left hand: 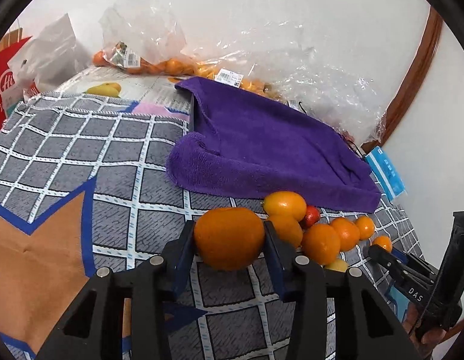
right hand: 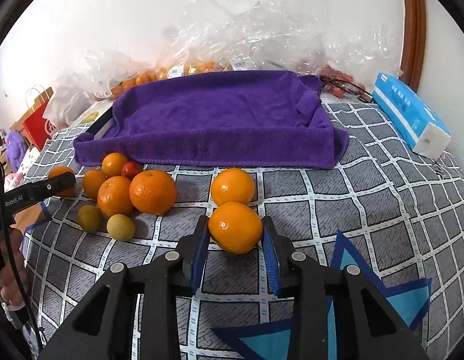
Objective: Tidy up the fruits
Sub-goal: 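Lift both held oranges and carry them over the purple towel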
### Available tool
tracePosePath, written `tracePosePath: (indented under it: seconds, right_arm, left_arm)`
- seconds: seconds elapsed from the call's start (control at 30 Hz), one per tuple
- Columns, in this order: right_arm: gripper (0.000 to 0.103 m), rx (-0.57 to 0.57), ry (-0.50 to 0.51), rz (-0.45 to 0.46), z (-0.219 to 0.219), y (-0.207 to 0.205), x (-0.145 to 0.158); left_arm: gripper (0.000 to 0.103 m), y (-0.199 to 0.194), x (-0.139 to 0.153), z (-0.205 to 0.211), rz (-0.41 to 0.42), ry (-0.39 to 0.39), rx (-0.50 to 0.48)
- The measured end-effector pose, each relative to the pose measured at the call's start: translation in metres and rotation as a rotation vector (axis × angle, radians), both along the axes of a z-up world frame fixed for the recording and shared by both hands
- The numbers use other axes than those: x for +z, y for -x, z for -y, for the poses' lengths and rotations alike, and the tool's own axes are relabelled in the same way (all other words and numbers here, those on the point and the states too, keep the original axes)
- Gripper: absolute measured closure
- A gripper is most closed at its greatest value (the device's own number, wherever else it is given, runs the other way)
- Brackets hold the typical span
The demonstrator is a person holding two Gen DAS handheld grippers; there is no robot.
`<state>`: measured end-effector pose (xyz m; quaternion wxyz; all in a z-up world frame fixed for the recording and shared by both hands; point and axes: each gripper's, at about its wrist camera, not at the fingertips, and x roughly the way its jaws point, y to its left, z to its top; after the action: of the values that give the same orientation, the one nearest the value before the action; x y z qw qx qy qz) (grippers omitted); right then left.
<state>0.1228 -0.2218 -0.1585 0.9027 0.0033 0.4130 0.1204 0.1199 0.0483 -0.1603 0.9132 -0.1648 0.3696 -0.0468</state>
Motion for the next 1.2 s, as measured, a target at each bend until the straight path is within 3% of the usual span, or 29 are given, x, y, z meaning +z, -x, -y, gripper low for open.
tracePosePath:
  seconds: [0.33, 0.87, 1.07, 1.2]
  right_arm:
    - [0.069, 0.032, 0.006, 0.037, -0.006, 0.007, 0.005]
    - [0.069, -0.011, -0.072, 0.08, 0.009, 0.015, 0.014]
    - [0.069, -0.006, -0.069, 0.089, -0.001, 0.026, 0.031]
    - [0.069, 0.026, -0.101, 0.137, -0.004, 0.032, 0.055]
  left_arm:
    - [0.062, 0.016, 0.012, 0.004, 0.09, -0.035, -0.003]
    - [0.062, 0.022, 0.014, 0.007, 0.107, -0.046, -0.009]
    - [0.062, 0.026, 0.019, 0.006, 0.118, -0.046, 0.001]
    - [0.062, 0.034, 0.037, 0.005, 0.131, -0.049, 0.012]
